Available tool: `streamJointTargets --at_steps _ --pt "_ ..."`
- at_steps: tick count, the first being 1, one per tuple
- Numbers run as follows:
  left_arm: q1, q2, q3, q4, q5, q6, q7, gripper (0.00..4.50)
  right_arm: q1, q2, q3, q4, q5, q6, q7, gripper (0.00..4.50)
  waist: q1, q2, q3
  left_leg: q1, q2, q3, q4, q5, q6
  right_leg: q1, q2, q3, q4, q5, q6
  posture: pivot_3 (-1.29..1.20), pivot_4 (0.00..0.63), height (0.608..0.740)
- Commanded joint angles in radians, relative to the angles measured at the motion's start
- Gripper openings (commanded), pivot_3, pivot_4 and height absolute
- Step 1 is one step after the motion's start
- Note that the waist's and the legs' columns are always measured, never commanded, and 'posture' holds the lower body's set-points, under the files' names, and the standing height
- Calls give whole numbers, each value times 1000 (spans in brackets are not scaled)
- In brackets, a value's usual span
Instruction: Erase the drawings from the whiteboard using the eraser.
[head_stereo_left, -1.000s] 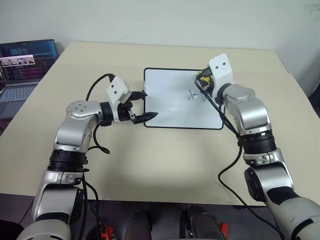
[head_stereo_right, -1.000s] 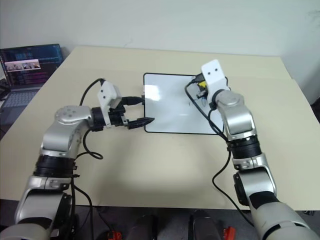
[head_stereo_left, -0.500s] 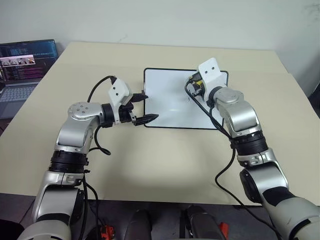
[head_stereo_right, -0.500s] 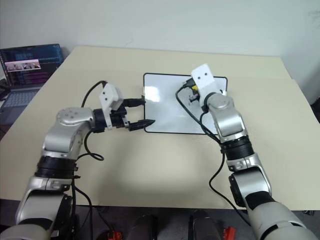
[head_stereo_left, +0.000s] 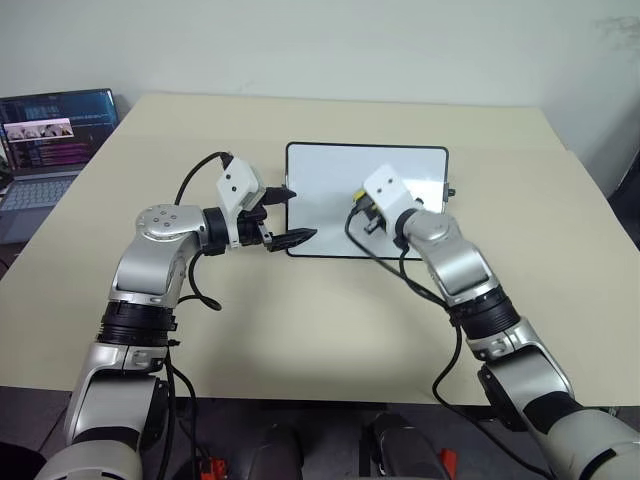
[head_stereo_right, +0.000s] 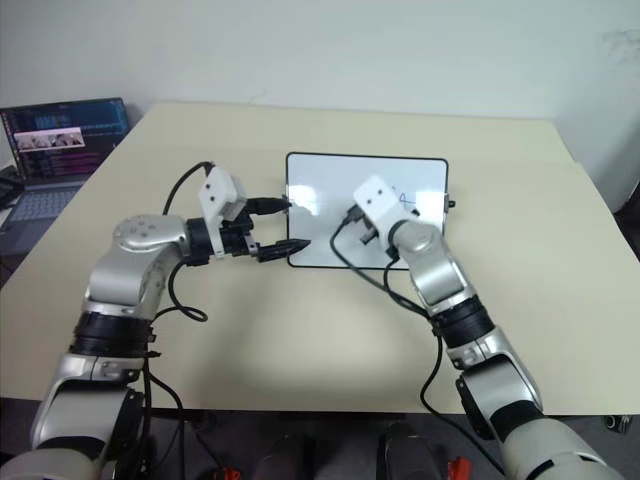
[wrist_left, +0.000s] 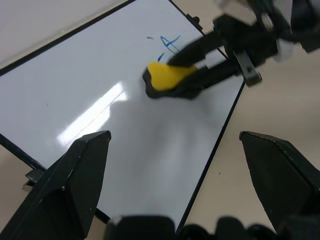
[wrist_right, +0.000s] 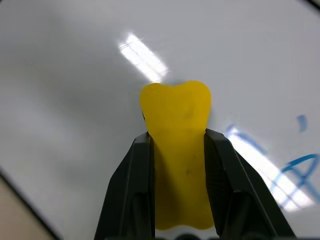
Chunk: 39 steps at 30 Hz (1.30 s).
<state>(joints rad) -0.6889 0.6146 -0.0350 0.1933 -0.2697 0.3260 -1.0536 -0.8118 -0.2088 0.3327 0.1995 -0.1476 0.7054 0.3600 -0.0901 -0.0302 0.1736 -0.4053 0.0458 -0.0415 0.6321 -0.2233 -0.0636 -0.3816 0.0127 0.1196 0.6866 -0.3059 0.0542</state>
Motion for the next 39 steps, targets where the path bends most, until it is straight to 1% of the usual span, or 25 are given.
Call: streamJointTargets --at_steps 1,3,8,10,12,16,22,39 --pt "-5 14 16 -33 -6 -3 1 4500 33 -6 18 40 -9 40 31 980 0 0 0 3 0 0 -1 0 0 4 0 0 -1 0 0 0 150 740" --pt "-7 13 13 -31 -4 -4 2 4500 29 -7 8 45 -13 35 22 980 0 0 0 7 0 0 -1 0 0 8 0 0 -2 0 0 0 150 740" --pt "-11 10 10 -27 -3 -7 1 4500 -12 -12 -55 90 -24 21 -52 980 1 0 0 7 0 -1 -1 0 0 8 0 0 -3 0 0 0 150 740" --pt "-15 8 8 -22 -1 -9 1 4500 -41 -24 -100 135 -33 30 -115 980 2 0 0 7 0 -1 -1 0 0 8 0 0 -3 0 0 0 150 740" --pt "-19 5 6 -18 2 -12 1 4500 -56 -37 -120 164 -37 32 -145 980 3 0 0 7 0 -1 0 0 0 9 0 0 -3 1 1 0 150 740" --pt "-21 4 6 -15 3 -15 0 4500 -60 -46 -127 188 -38 32 -163 979 11 -2 -1 7 -1 -4 0 0 0 10 0 -2 -4 1 1 0 150 740" --pt "-24 5 6 -9 6 -18 0 4500 -50 -40 -110 179 -32 41 -146 977 11 -3 -1 6 -1 -5 0 0 0 11 0 -3 -5 1 2 0 150 740" --pt "-35 -5 0 13 19 -30 2 4500 -61 -67 -129 224 -50 56 -202 977 14 -3 -2 6 -1 -6 1 0 0 12 -1 -4 -5 1 2 0 150 740"
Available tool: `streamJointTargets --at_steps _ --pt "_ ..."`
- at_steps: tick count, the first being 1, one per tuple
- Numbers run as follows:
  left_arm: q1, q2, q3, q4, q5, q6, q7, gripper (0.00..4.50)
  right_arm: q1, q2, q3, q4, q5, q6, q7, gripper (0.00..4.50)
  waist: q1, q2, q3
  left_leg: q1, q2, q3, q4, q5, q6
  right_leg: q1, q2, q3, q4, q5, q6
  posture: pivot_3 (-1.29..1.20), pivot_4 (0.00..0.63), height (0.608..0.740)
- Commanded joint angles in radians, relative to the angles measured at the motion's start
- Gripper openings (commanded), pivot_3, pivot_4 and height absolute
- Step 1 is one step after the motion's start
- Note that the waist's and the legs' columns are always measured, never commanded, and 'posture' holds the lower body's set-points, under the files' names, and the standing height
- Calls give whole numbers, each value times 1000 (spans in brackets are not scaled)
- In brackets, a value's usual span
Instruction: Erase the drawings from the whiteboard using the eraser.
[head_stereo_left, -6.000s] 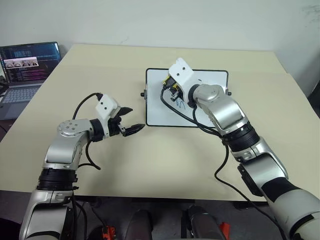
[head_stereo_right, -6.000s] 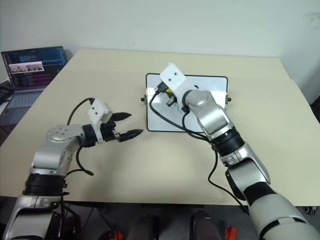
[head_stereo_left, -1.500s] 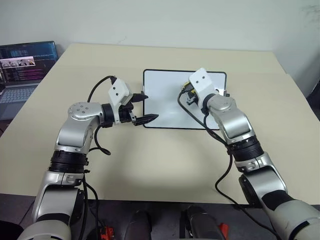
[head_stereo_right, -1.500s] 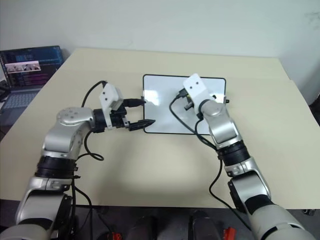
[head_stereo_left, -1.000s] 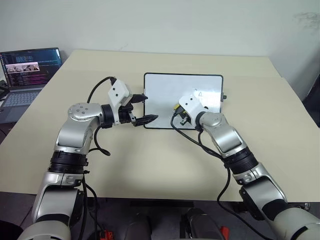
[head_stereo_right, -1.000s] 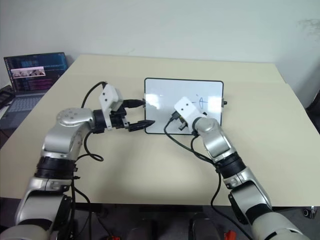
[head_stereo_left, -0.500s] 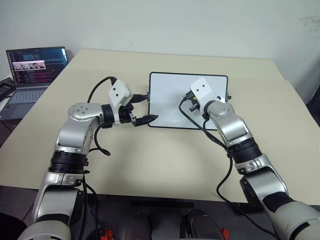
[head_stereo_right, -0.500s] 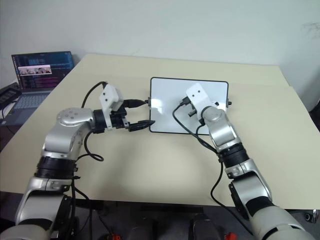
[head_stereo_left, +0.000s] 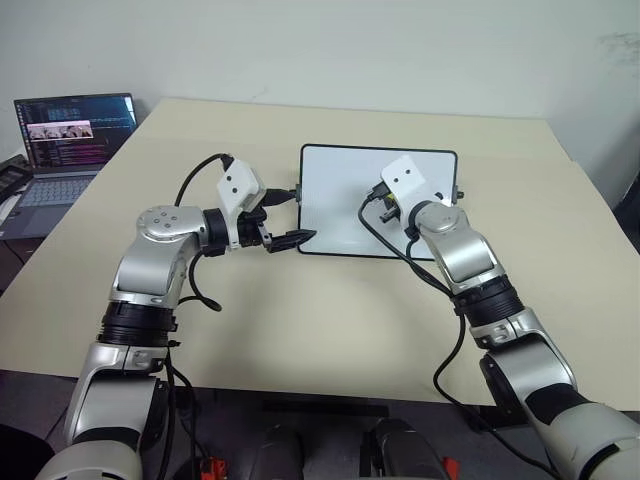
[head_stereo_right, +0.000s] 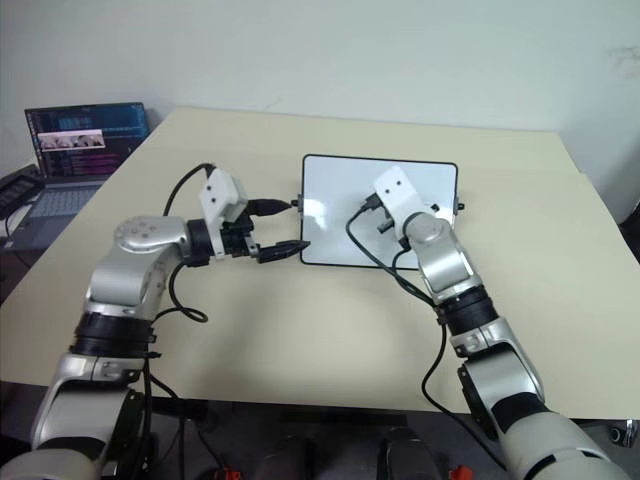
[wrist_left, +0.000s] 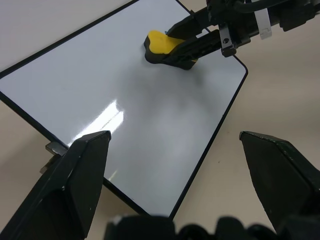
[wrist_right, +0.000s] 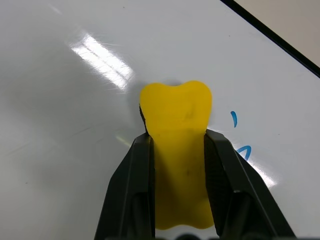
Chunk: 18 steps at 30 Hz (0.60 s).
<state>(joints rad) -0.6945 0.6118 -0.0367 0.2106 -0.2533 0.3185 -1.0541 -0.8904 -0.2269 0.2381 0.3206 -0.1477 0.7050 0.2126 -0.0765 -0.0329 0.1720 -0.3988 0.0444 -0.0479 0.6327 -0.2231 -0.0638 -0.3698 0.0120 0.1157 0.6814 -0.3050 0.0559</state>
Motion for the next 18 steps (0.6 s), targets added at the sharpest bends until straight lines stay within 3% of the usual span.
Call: streamJointTargets --at_steps 1,9,18 --pt "-30 -2 2 -2 4 -24 1 4500 17 -50 -36 104 -49 57 -56 977 1 0 0 0 0 0 0 0 0 0 0 0 0 0 0 0 150 740" --pt "-36 -2 3 9 8 -34 -2 4500 9 -46 -32 90 -35 63 -54 977 2 0 0 0 0 0 0 0 0 0 0 0 0 0 0 0 150 740" --pt "-32 -3 5 5 5 -36 -2 4500 51 -38 87 0 -29 116 101 977 0 0 0 0 0 0 -1 0 0 -1 0 0 -1 -3 4 0 150 740"
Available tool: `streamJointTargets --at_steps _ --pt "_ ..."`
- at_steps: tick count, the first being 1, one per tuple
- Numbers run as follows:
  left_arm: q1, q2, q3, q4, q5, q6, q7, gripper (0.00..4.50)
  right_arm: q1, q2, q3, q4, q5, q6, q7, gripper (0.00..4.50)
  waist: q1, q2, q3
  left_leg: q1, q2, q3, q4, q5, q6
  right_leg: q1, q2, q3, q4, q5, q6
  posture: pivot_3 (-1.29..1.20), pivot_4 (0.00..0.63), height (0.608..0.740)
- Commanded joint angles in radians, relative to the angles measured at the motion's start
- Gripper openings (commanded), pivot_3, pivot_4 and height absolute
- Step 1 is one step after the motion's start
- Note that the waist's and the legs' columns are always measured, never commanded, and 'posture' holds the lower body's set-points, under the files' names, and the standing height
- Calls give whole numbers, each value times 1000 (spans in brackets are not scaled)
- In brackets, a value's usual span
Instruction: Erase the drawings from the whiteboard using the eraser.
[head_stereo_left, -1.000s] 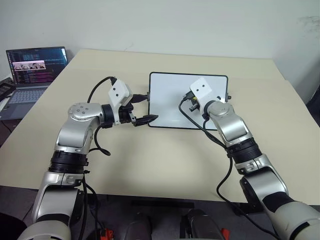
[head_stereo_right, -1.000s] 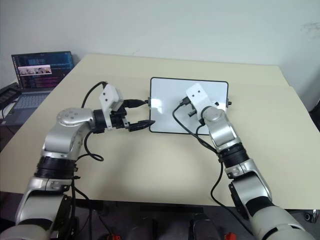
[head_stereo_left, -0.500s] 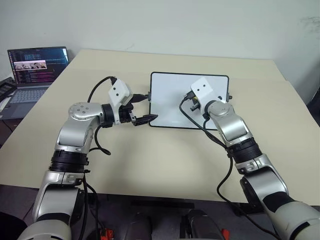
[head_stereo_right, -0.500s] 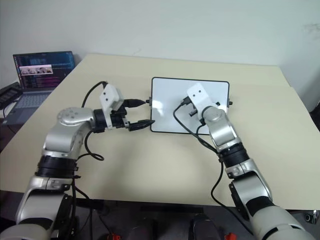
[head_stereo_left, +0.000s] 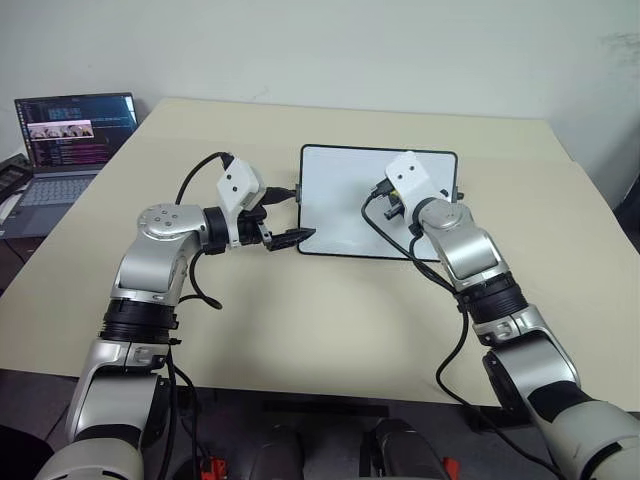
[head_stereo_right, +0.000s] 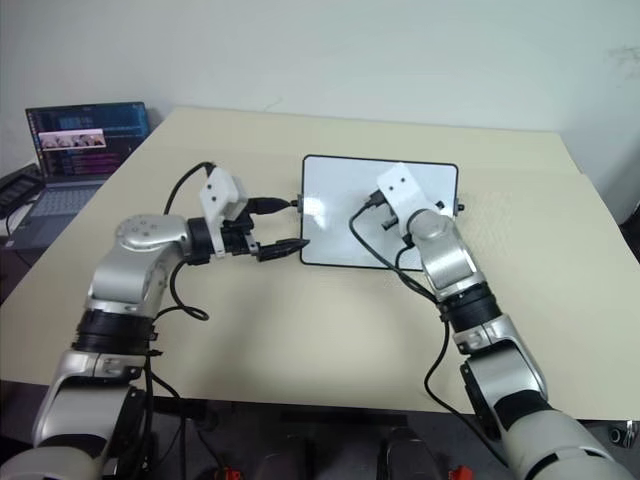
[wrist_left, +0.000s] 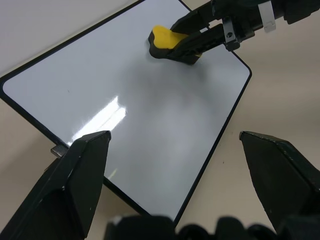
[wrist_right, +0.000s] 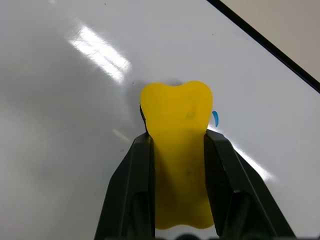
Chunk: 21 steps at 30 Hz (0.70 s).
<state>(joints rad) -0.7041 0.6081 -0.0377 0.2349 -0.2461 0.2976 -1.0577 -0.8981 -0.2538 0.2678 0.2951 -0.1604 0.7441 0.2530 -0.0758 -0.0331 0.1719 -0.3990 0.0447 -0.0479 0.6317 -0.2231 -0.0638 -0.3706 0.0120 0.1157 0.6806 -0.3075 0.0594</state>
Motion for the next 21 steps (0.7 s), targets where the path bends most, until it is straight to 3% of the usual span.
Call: streamJointTargets --at_steps 1,5,11,14,18,21 --pt "-22 1 6 -19 -1 -16 2 4500 72 -15 86 13 -22 86 91 977 -2 0 0 0 0 0 -1 0 0 0 0 0 0 0 0 0 150 740" --pt "-20 1 5 -21 0 -15 3 4500 132 -15 167 -38 -32 115 171 977 -12 -1 -1 0 1 0 -2 0 0 -1 0 0 0 -1 -1 0 150 740" --pt "-19 3 5 -23 -1 -13 1 4500 161 -24 170 -80 -47 129 203 977 -20 -1 -1 2 1 0 -2 0 0 0 2 1 0 -1 0 0 150 740" --pt "-20 5 7 -24 -2 -11 1 4500 173 -42 135 -150 -26 88 237 977 -17 -1 -1 1 1 0 -2 0 0 0 2 1 0 -1 0 0 150 740" --pt "-37 26 26 8 -6 -20 -9 4500 210 -122 14 -427 79 52 352 976 -10 0 4 -4 1 0 -2 0 0 -5 1 1 0 -1 0 0 150 740" --pt "-56 48 35 35 -6 -28 -20 4500 229 -227 -81 -558 137 108 417 976 -4 4 7 -21 1 -1 -2 0 0 -21 1 -1 1 2 -5 0 150 740"
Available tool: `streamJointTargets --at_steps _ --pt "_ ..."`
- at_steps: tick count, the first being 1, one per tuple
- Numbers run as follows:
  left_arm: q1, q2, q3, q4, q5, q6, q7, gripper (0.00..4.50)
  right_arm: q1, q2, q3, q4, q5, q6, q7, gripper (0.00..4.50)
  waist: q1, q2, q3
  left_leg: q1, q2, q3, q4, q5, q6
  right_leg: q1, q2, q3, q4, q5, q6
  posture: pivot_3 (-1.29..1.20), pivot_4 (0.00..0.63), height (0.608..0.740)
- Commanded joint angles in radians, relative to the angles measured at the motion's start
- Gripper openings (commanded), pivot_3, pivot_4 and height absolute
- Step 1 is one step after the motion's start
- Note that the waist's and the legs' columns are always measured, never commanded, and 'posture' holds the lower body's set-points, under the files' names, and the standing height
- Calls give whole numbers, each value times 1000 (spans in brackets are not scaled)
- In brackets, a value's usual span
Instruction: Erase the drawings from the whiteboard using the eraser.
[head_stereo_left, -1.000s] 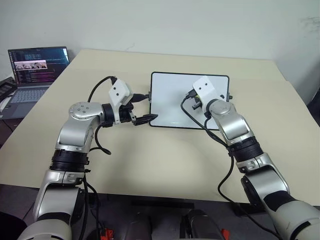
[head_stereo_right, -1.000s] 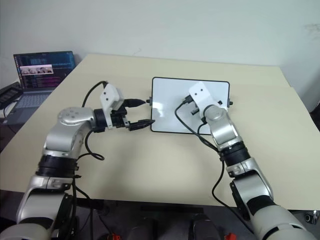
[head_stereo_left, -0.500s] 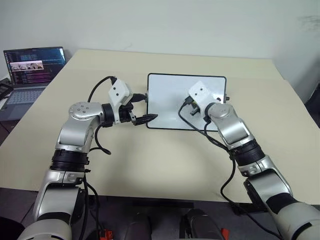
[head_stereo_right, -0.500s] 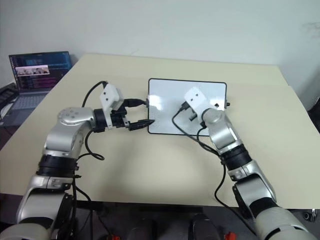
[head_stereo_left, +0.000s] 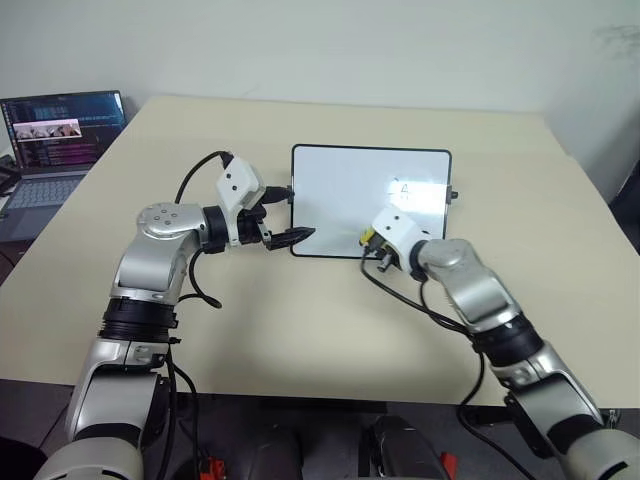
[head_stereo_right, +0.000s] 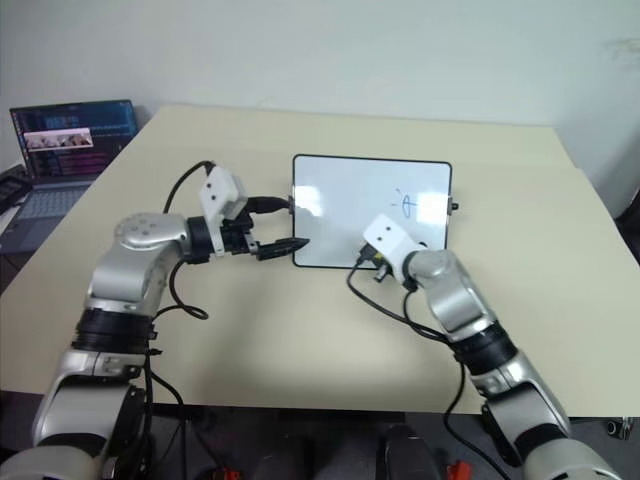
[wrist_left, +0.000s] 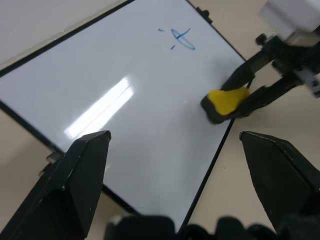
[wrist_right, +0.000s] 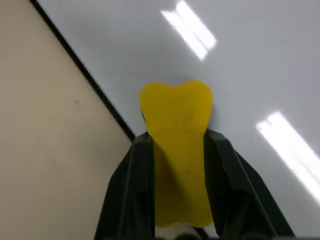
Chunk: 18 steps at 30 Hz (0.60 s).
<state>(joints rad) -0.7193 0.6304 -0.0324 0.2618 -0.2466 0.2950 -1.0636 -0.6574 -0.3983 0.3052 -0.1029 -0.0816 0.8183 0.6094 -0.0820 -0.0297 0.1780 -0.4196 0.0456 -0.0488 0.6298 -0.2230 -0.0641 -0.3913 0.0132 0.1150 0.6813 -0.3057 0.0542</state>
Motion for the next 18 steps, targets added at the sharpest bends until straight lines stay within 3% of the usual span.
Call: streamJointTargets --at_steps 1,7,18 --pt "-48 33 32 14 -7 -25 -18 4500 -2 -120 -147 -195 76 51 80 976 5 1 1 -3 0 -1 0 0 0 -3 0 -1 0 0 0 0 150 740" --pt "-60 67 45 7 -24 -9 -44 4500 93 -344 -323 -246 133 39 147 976 27 1 1 -14 0 -3 -3 -1 0 -14 -2 -7 -2 -4 -3 0 150 740" --pt "-31 93 62 -28 -32 6 -45 4500 176 -454 -406 -180 198 -125 194 976 27 1 1 -14 0 -4 -1 -1 0 -13 -2 -8 1 -5 -5 0 150 740"
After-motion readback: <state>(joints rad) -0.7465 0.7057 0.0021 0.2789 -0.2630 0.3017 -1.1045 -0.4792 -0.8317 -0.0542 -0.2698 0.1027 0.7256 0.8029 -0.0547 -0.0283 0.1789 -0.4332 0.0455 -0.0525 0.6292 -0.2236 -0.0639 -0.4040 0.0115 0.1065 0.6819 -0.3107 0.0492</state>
